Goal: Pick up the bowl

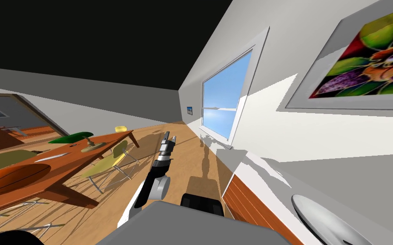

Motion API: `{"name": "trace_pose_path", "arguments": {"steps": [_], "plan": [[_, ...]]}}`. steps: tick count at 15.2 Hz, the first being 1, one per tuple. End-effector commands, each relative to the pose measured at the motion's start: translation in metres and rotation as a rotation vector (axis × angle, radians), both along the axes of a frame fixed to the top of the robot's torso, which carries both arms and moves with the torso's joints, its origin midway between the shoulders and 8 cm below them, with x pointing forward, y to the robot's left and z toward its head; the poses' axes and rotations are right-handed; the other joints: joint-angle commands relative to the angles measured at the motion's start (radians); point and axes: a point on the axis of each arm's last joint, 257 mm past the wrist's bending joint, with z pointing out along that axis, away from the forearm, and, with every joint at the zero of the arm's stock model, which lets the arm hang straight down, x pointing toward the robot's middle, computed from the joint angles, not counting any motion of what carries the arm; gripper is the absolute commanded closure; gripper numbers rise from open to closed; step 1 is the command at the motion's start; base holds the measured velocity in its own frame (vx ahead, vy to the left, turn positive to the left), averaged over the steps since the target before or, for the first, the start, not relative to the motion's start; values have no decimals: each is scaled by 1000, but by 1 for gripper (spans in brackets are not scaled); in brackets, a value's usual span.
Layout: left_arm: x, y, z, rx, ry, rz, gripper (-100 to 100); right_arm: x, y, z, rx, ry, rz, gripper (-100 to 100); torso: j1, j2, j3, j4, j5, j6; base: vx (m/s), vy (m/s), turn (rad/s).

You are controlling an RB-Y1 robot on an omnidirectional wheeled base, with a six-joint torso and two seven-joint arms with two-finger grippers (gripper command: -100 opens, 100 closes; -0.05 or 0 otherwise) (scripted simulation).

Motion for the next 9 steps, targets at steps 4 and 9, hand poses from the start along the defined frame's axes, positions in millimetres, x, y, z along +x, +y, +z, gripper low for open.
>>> {"name": "trace_pose_path", "arguments": {"steps": [4, 9], "plan": [[0, 0, 0, 0, 0, 0, 0, 1, -5, -6, -4, 4, 24, -100, 0, 0, 0, 0, 0, 0, 42, 8, -51], [0, 0, 0, 0, 0, 0, 0, 1, -7, -12, 0, 4, 38, -100, 1, 0, 0, 0, 0, 0, 29, 11, -43]]}}
